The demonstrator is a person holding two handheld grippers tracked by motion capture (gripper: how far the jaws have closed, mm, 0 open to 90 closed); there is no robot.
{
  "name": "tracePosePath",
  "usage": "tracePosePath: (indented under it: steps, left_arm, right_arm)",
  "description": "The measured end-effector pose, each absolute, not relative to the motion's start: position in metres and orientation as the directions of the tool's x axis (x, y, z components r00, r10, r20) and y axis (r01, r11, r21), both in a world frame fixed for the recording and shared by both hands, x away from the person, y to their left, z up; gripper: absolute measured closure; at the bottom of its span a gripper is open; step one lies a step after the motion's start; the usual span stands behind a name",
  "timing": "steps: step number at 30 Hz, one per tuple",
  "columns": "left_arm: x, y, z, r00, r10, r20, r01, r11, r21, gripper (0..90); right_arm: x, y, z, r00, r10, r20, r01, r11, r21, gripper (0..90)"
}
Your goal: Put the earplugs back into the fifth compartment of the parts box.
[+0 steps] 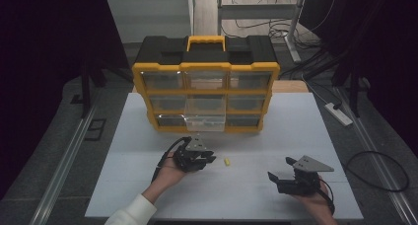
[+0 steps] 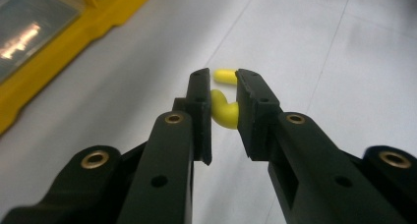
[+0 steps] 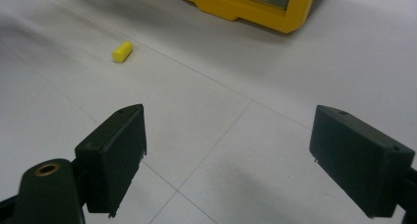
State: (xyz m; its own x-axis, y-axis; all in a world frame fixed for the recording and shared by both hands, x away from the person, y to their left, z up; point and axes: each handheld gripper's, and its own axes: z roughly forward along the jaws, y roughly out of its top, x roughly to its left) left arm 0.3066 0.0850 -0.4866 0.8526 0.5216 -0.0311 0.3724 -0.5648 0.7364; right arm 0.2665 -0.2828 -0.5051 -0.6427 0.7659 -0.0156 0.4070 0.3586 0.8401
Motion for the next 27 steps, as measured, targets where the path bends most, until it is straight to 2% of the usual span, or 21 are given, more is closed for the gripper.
tracePosePath:
  steps: [27]
  left_arm:
    - [0.294,0.11,-0.441,0.823,0.567,-0.038,0.32,-0.406,0.856,77.6]
  right_arm:
    - [0.266,-0.284,-0.504,-0.647,0.763,-0.016,0.399,0.356,0.845,15.0]
